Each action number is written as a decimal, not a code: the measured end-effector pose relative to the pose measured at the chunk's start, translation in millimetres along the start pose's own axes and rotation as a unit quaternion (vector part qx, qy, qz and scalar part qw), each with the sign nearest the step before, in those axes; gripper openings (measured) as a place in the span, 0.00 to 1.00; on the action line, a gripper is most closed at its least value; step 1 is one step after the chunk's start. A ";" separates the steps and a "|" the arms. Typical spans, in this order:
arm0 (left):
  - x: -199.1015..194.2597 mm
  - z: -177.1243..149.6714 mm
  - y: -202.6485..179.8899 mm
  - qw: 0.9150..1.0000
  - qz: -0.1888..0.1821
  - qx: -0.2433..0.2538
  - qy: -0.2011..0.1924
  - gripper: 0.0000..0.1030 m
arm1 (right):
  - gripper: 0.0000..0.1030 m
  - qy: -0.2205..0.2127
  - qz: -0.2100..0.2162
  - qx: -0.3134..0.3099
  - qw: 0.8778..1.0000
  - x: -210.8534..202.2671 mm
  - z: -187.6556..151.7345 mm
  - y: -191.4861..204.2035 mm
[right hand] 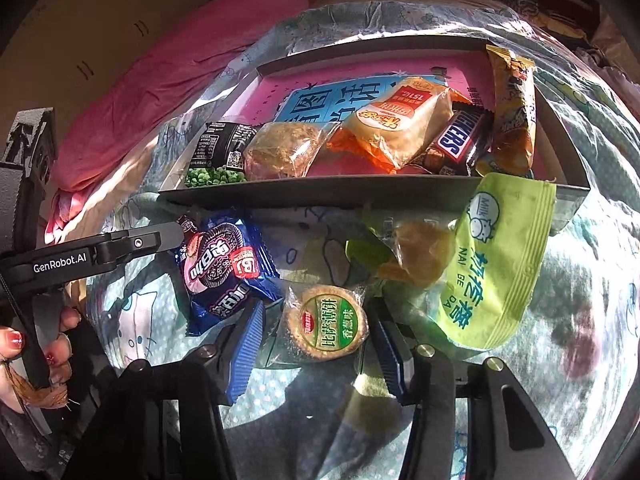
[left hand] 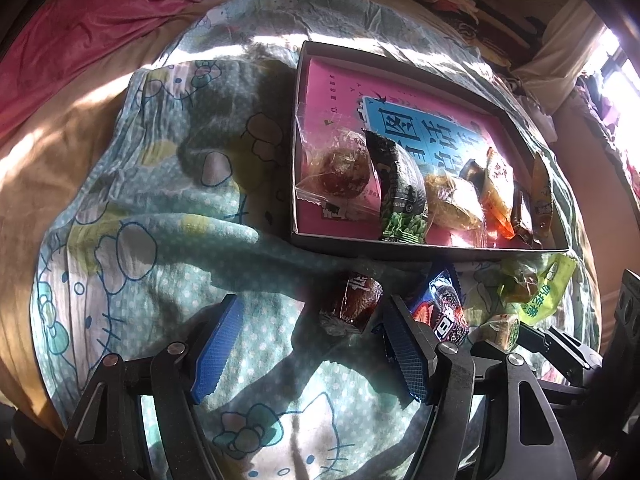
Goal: Organize snacks
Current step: 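Grasp the brown jar with left tool while right tool grasps the round cake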
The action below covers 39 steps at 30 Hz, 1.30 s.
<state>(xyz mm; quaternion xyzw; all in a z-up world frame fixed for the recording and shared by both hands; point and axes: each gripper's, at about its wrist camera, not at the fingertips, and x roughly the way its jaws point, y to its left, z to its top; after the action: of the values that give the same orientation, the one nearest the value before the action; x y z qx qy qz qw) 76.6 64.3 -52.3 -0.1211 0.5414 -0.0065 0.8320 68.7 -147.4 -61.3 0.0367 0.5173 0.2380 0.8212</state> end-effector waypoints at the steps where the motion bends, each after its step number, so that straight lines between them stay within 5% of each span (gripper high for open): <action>1: 0.7 0.2 -0.1 1.000 0.000 0.000 0.001 0.68 | 0.49 0.000 0.004 0.000 1.000 0.4 -0.2 -0.4; 16: 16.3 1.3 -25.6 0.999 -0.013 0.043 0.022 0.29 | 0.47 0.003 0.005 -0.006 1.000 6.8 0.9 0.9; 39: -25.6 10.3 -14.9 0.999 -0.038 0.021 -0.021 0.27 | 0.42 -0.048 0.029 -0.001 0.998 -35.5 3.4 -1.0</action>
<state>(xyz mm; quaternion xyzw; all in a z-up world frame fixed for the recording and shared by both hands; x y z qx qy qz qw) 77.2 55.5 -22.2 -0.1242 0.5182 -0.0475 0.8448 59.5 -162.9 -30.5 0.0620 0.4754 0.2602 0.8381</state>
